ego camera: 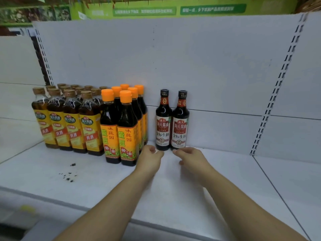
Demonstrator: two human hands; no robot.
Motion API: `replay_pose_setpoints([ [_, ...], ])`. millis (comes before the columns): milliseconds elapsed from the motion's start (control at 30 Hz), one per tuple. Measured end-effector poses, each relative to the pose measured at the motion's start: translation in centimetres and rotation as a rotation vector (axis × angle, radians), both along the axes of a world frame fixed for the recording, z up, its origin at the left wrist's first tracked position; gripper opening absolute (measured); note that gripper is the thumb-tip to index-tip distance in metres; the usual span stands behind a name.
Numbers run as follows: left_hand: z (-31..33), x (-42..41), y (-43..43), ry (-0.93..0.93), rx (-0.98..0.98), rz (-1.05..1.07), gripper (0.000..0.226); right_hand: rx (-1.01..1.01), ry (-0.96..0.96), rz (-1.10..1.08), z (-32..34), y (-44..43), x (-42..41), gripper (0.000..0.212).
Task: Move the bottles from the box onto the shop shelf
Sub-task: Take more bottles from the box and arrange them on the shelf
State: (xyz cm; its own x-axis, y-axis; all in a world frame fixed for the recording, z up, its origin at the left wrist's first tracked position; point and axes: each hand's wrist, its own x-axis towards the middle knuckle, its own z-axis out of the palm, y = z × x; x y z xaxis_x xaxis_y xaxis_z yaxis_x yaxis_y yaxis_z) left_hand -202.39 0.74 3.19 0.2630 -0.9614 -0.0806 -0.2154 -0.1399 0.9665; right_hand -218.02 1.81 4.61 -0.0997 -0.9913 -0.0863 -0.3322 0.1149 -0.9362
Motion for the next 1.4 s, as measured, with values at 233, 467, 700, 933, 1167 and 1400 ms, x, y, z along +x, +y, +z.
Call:
replay_pose_setpoints([
  [233, 1.5, 2.1, 3.6, -0.071, -0.045, -0.147, 0.045, -0.019, -0.094, -0.049, 1.3, 6.1, 1.7, 0.019],
  [467, 2.2, 6.6, 9.3, 0.008, -0.063, -0.286, 0.043, -0.049, -0.159, -0.207, 1.7, 13.1, 5.7, 0.027],
  [700, 1.3, 10.5, 14.9, 0.047, -0.083, -0.397, 0.039, -0.086, -0.185, -0.334, 2.2, 20.2, 9.3, 0.026],
  [933, 1.5, 11.2, 18.7, 0.132, -0.078, -0.470, 0.034, -0.043, -0.190, -0.412, 1.4, 24.9, 9.8, 0.027],
  [1167, 1.7, 8.7, 21.2, 0.189, -0.073, -0.528, 0.028, -0.024, -0.176, -0.490, 1.1, 28.7, 7.9, 0.028],
  [1400, 0.5, 1.1, 25.0, 0.207, -0.031, -0.657, 0.027, -0.022, -0.166, -0.621, 0.2, 34.2, 2.2, 0.026],
])
